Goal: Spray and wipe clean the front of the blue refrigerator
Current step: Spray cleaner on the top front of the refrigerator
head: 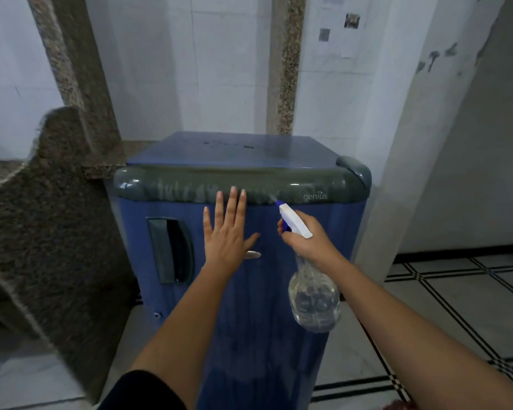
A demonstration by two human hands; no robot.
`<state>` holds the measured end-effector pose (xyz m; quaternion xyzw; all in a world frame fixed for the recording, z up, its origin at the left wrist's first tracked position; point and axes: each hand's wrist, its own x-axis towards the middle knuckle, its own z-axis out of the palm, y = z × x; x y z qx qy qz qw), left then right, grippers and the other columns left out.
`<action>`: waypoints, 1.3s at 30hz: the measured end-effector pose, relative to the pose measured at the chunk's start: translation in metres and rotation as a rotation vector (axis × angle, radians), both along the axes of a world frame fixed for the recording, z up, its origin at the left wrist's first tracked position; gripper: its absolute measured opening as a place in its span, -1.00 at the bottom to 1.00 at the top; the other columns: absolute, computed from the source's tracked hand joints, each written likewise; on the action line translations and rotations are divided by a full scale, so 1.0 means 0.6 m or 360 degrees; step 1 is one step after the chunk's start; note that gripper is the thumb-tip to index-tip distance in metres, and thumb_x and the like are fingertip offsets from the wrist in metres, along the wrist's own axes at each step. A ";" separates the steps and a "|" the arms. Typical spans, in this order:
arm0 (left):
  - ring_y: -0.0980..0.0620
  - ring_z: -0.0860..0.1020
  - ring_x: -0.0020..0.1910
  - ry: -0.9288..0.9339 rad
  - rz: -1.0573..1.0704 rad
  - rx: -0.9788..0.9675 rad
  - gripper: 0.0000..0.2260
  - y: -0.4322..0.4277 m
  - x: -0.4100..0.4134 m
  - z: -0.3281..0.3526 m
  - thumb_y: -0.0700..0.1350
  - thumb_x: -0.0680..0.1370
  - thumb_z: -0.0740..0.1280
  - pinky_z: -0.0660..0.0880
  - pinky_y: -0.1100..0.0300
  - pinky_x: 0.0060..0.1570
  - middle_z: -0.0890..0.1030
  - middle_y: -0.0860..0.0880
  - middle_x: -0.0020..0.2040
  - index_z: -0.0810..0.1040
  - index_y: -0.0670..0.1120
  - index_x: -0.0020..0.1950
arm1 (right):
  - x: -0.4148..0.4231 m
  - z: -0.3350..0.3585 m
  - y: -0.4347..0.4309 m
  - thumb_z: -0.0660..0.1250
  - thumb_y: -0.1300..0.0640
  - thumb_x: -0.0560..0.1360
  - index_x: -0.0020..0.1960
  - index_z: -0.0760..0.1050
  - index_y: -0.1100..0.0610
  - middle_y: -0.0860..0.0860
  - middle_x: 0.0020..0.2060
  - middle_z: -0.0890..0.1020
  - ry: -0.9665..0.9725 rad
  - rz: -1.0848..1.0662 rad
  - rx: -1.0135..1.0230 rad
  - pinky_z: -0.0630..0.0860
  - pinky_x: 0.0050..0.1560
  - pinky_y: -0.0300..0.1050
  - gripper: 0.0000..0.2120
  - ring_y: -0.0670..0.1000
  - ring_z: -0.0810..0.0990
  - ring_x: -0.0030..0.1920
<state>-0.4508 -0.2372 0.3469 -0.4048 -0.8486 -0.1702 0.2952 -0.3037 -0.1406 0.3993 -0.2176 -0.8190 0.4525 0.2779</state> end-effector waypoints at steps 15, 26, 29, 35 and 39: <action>-0.02 -0.18 0.47 -0.0507 0.0144 0.0635 0.12 -0.036 -0.063 -0.035 0.50 0.25 0.15 -0.17 0.02 0.41 -0.12 -0.10 0.52 -0.40 -0.08 0.46 | -0.090 0.044 -0.065 0.28 0.35 0.38 -0.15 0.52 0.20 0.06 -0.23 0.59 -0.0273 0.0338 0.0231 0.50 -0.15 -0.04 -0.89 0.08 0.57 -0.17; -0.02 -0.23 0.49 0.0085 -0.0066 0.0265 -0.03 -0.027 -0.075 -0.025 0.39 0.37 0.12 -0.21 0.00 0.43 -0.24 -0.07 0.53 -0.26 -0.14 0.50 | -0.083 0.033 -0.049 0.24 0.41 0.40 -0.18 0.46 0.09 0.03 -0.16 0.59 -0.0217 0.0294 0.0234 0.39 -0.31 -0.45 -0.78 -0.25 0.55 -0.25; -0.02 -0.29 0.48 0.0335 -0.0105 0.0054 0.10 -0.008 -0.070 -0.011 0.40 0.29 0.30 -0.22 -0.06 0.41 -0.03 -0.10 0.51 -0.24 -0.16 0.50 | -0.065 0.014 -0.035 0.26 0.41 0.40 -0.24 0.43 0.07 -0.02 -0.25 0.55 -0.0116 0.0164 0.0241 0.39 -0.30 -0.37 -0.75 -0.08 0.53 -0.22; -0.06 -0.08 0.47 0.0611 -0.0110 -0.0106 0.14 0.003 -0.063 -0.008 0.40 0.25 0.34 -0.23 -0.08 0.41 0.04 -0.09 0.49 -0.19 -0.18 0.51 | -0.029 -0.009 -0.005 0.26 0.43 0.39 -0.07 0.49 0.23 0.00 -0.19 0.57 0.0013 -0.0045 0.0192 0.40 -0.25 -0.42 -0.82 -0.07 0.52 -0.19; -0.06 -0.02 0.48 0.0739 -0.0134 -0.0076 0.08 0.037 -0.052 0.008 0.43 0.30 0.26 -0.21 -0.09 0.40 0.05 -0.06 0.49 -0.19 -0.17 0.51 | -0.011 -0.012 0.009 0.24 0.44 0.39 -0.04 0.48 0.27 0.04 -0.17 0.56 0.0096 -0.0111 0.0167 0.38 -0.24 -0.41 -0.81 -0.05 0.50 -0.19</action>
